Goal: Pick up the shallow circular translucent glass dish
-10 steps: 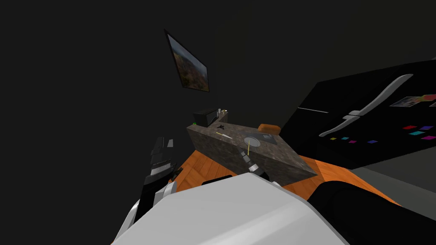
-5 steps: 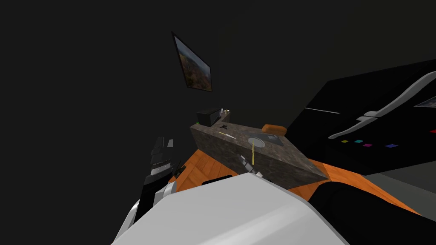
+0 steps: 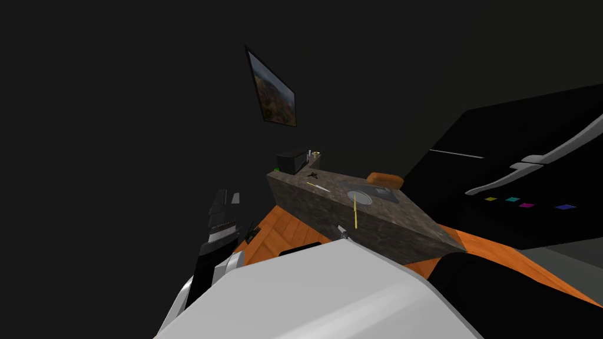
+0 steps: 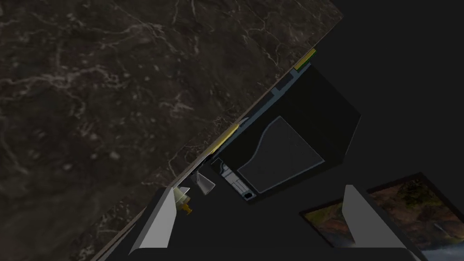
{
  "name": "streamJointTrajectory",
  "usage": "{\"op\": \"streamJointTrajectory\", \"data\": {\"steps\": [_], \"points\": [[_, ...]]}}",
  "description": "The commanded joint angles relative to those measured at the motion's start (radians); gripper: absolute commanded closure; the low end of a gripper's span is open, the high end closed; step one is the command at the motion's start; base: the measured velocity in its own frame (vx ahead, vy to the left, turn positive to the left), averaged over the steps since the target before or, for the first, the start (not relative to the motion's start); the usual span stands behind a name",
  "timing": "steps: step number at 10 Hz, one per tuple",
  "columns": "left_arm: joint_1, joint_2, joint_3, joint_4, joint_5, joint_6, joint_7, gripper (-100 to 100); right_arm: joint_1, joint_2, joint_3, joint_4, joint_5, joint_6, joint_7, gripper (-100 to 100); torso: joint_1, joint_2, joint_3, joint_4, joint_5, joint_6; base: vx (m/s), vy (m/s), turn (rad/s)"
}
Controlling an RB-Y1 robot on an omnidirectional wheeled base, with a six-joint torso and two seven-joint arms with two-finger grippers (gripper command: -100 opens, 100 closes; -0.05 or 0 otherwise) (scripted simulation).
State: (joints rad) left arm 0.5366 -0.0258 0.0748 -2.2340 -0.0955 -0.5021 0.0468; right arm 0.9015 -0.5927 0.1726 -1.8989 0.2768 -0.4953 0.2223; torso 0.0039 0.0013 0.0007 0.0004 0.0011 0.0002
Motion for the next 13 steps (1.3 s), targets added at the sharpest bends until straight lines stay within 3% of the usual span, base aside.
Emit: {"op": "streamJointTrajectory", "data": {"steps": [1, 6, 7, 8, 13], "points": [[0.000, 0.000, 0.000, 0.000, 0.000, 0.000, 0.000, 0, 0.018, -0.050, 0.007, 0.042, 0.022, -0.007, 0.017, -100, 0.000, 0.000, 0.000, 0.000, 0.000, 0.000, -0.006, 0.064, 0.069], [0.000, 0.000, 0.000, 0.000, 0.000, 0.000, 0.000, 0, 0.049, -0.195, 0.017, 0.116, 0.062, -0.021, 0.043, -100, 0.000, 0.000, 0.000, 0.000, 0.000, 0.000, -0.008, 0.059, 0.052], [0.000, 0.000, 0.000, 0.000, 0.000, 0.000, 0.000, 0, 0.061, -0.224, 0.021, 0.154, 0.082, -0.028, 0.054, -100, -0.001, 0.000, 0.000, 0.000, 0.000, 0.000, -0.003, 0.057, 0.089], [0.000, 0.000, 0.000, 0.000, 0.000, 0.000, 0.000, 0, 0.061, -0.256, 0.021, 0.154, 0.082, -0.028, 0.054, -100, -0.001, 0.000, 0.000, 0.000, 0.000, 0.000, 0.000, 0.050, 0.033], [0.000, 0.000, 0.000, 0.000, 0.000, 0.000, 0.000, 0, 0.084, -0.413, 0.028, 0.266, 0.142, -0.051, 0.081, -100, -0.002, -0.001, 0.000, 0.000, 0.000, 0.000, 0.001, 0.043, 0.063]]}}
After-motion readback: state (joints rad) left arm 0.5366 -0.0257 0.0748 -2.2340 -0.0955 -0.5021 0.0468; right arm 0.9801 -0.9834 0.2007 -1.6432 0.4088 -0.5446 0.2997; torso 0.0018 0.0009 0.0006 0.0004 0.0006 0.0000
